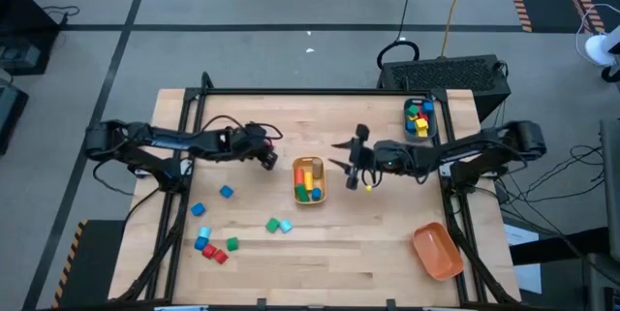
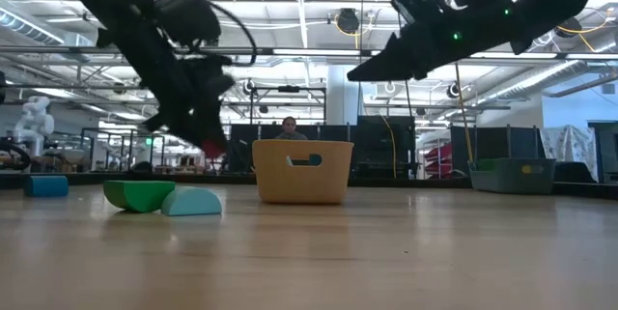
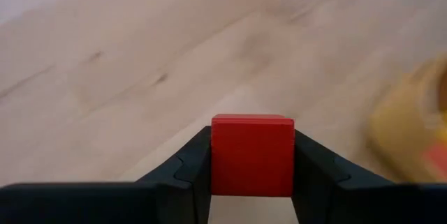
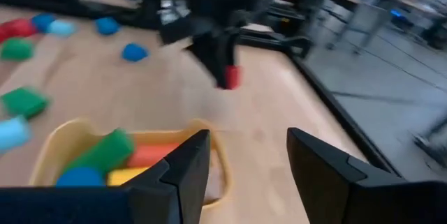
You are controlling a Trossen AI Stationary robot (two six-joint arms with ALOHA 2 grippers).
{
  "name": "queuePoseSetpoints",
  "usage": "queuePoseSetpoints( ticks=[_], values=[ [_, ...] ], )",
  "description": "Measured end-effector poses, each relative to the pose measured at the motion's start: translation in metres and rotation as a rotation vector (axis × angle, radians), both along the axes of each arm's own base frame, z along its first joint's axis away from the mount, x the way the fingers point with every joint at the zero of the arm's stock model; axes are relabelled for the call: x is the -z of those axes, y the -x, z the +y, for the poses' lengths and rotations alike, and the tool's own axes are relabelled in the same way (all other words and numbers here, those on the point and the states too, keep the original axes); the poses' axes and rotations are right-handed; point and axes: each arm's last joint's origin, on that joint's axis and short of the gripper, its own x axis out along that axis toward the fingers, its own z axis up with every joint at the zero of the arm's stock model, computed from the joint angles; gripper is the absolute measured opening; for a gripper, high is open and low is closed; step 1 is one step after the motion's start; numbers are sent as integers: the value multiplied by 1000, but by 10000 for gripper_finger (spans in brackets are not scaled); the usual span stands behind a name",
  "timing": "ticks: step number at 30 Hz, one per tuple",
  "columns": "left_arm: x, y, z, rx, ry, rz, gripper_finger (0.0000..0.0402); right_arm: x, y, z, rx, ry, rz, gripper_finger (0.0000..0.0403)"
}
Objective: Sort blocks by size
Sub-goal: Put the red square block into the blue bin
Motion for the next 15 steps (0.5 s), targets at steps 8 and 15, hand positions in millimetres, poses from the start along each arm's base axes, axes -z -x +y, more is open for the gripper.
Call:
queuePoseSetpoints(
  ticks=[8,15],
  values=[
    [-25,-19,-15,131,-9,-295,138,14,-9,7,-118,45,25,176],
    [-41,-30,-27,197,-26,-493,138,6,-13,9,-58,89,-86,176]
  ],
)
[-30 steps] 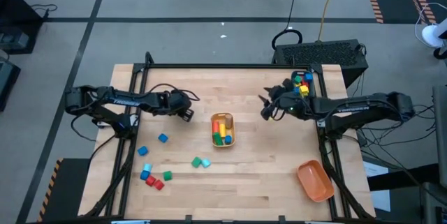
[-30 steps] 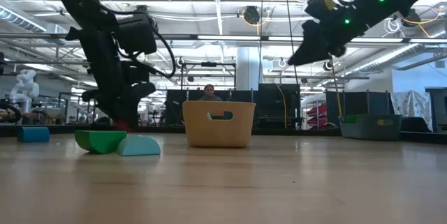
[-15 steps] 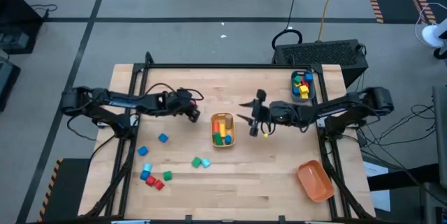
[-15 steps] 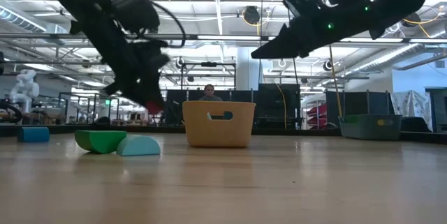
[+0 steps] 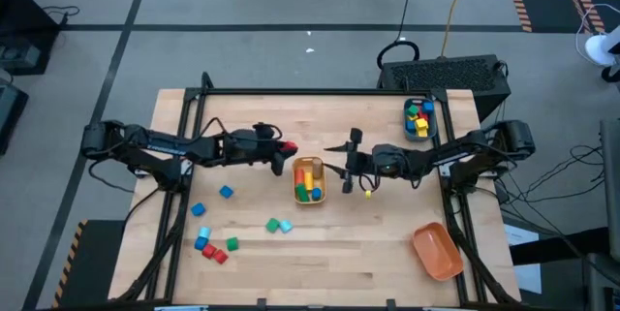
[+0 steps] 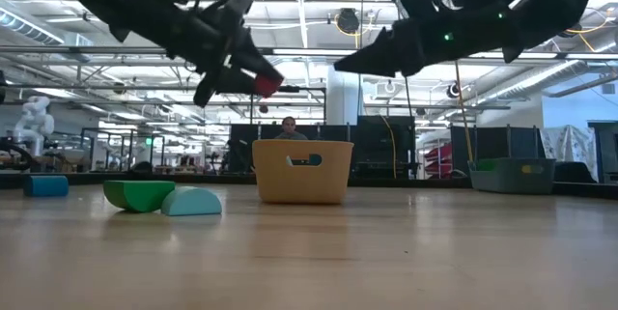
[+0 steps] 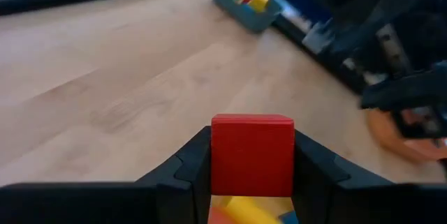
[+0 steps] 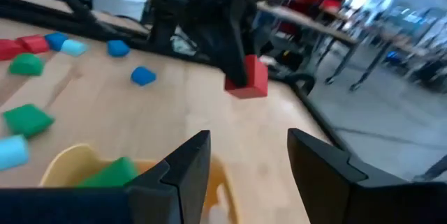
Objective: Sort blocks by size
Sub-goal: Put the red square block into the blue bin
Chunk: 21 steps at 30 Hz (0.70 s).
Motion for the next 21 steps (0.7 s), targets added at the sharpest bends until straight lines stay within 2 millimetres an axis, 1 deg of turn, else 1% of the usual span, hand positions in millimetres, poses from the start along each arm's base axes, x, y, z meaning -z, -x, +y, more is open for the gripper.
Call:
queuePoseSetpoints(
  ticks=[4,9,15,18,21],
  values=[
    [-6,-3,-4,13,-4,-70,138,-5,0,6,17,92,-32,176],
    [-16,-6,-10,37,-12,-169,138,-8,0,15,-15,192,-39,176],
    [-18,-15,-20,51,-22,-278,138,-15,-1,20,-30,232,-85,177],
    [-19,-20,-24,63,-22,-340,138,-19,-4,20,-27,229,-106,188],
    [-20,-23,-26,72,-21,-369,138,-21,-5,20,-25,226,-109,211]
  ],
)
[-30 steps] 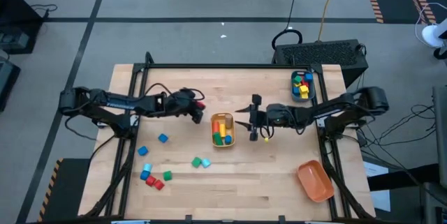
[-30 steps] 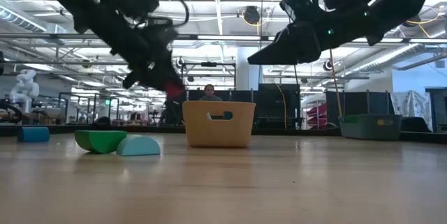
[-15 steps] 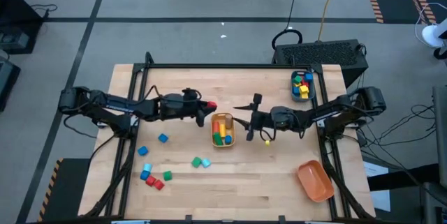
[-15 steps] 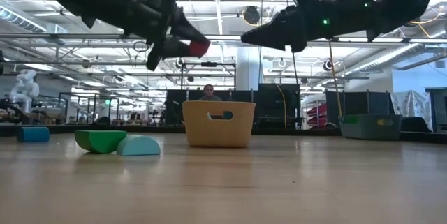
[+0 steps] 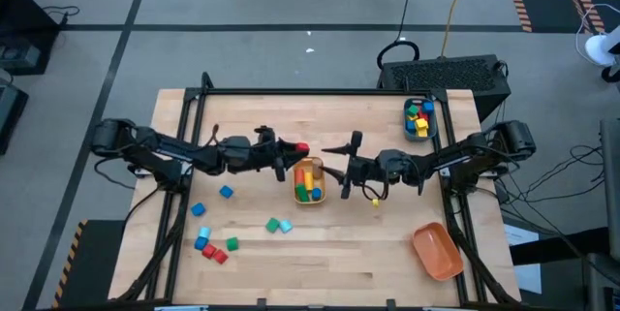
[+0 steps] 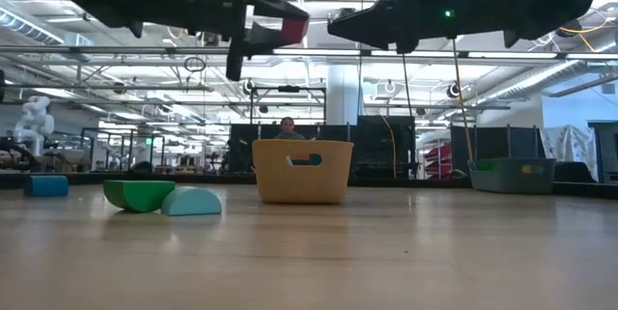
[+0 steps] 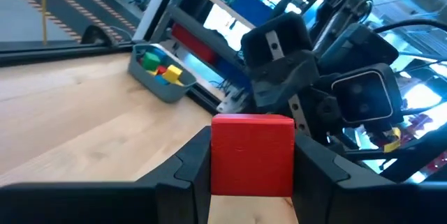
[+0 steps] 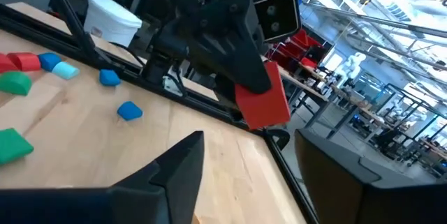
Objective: Sort blocks by size
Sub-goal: Put the red square block into the blue bin
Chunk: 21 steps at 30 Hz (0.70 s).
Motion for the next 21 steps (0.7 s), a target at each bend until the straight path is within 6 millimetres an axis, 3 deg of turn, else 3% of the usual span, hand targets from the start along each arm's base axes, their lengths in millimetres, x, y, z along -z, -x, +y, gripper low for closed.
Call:
queuePoseSetpoints(
  ticks=[9,21],
  values=[
    [-3,-30,-12,96,2,0,138,-1,0,0,-3,-82,-30,269],
    [-1,-57,-20,141,3,5,138,-1,0,2,-12,-81,-30,246]
  ],
)
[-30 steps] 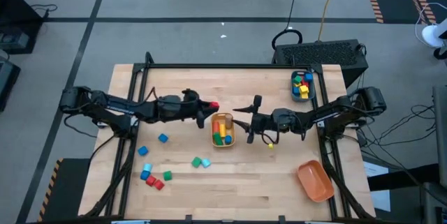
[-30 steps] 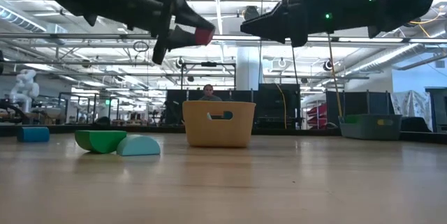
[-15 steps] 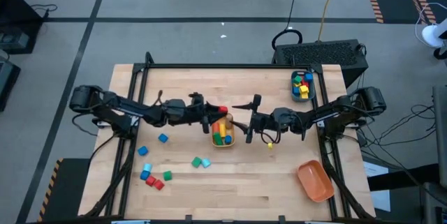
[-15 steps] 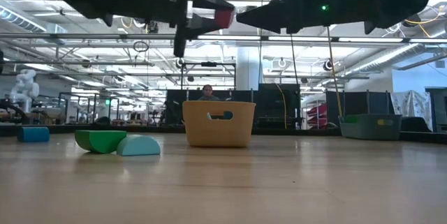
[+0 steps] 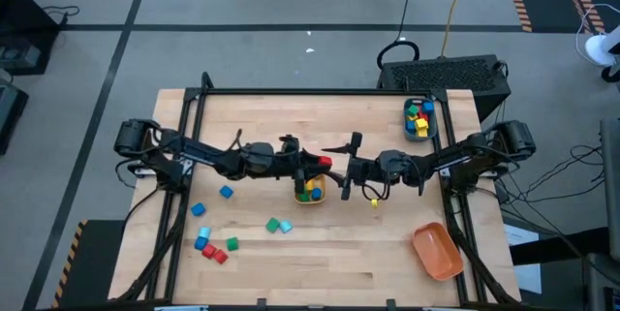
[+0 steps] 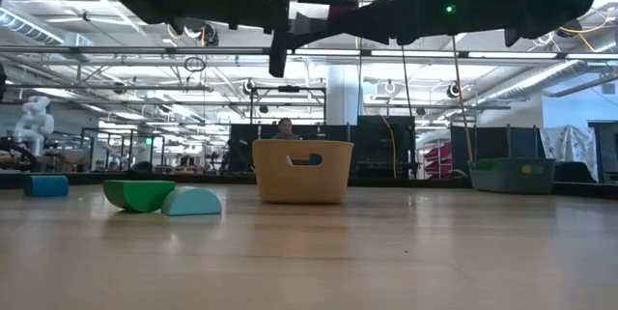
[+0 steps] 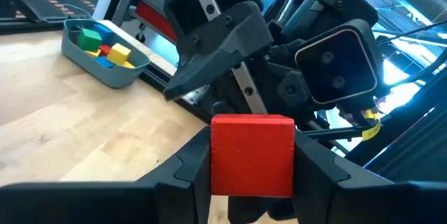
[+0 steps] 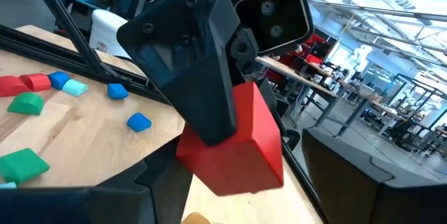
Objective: Sort blocks by size
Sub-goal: Put the red square block into the blue bin
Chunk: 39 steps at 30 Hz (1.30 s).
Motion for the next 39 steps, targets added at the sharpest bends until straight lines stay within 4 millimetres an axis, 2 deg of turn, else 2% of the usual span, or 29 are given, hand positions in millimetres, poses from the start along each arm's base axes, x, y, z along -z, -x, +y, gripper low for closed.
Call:
queuePoseSetpoints(
  ticks=[4,11,17,20,25,30,39],
  values=[
    [0,-1,0,-1,1,-2,138,0,0,0,-1,0,1,214],
    [-1,-1,0,-6,30,-6,139,0,0,0,9,23,4,124],
    [5,0,1,12,-55,59,192,0,0,-1,21,-51,-10,117],
    [12,1,4,9,-97,128,204,-1,1,-4,124,-70,-17,117],
    [9,9,13,-19,-114,223,209,3,5,-12,305,-96,41,117],
    [0,22,20,-43,-118,304,210,6,19,-32,554,-154,141,117],
    [-13,36,15,-73,-187,339,211,8,77,-74,916,-398,314,117]
  ],
)
